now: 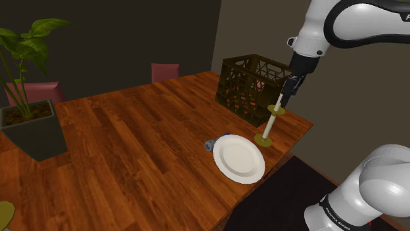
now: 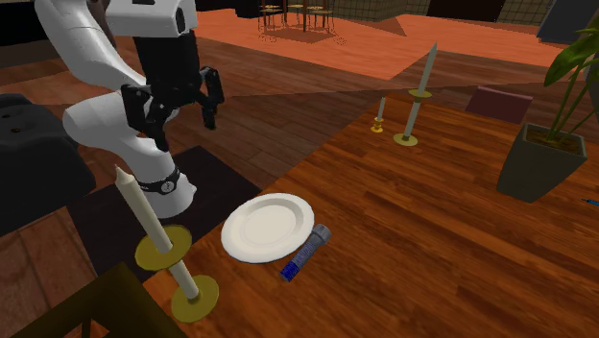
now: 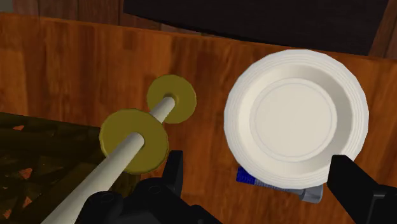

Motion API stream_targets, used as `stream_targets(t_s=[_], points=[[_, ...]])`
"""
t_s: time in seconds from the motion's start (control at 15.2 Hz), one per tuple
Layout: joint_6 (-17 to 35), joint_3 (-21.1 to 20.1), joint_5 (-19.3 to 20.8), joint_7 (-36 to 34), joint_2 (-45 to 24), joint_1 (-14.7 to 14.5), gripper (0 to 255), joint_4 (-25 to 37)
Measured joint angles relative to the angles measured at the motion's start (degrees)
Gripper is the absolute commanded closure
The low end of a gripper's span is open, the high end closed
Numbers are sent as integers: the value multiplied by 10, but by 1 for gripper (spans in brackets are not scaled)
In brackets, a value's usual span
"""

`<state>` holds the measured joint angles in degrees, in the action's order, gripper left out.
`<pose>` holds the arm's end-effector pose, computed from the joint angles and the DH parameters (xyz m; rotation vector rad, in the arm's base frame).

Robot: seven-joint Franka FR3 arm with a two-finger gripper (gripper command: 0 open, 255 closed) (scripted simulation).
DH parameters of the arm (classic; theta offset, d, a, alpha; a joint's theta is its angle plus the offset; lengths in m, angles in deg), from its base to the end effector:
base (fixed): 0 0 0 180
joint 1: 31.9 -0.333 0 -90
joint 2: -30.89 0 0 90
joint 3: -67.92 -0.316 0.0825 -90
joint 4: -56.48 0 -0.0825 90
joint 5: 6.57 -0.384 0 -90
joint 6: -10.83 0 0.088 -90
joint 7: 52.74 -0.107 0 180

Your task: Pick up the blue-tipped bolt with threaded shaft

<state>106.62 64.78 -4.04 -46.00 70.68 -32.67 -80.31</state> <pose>0.3375 0.0222 0.5547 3.0511 0.2719 -0.0374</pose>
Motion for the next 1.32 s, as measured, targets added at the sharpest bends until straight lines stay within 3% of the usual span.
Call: stream_targets(t_s=[0.73, 1.32], points=[[190, -38, -39, -26, -183, -34, 0, -16], [318, -71, -38, -51, -368, -54, 0, 48]])
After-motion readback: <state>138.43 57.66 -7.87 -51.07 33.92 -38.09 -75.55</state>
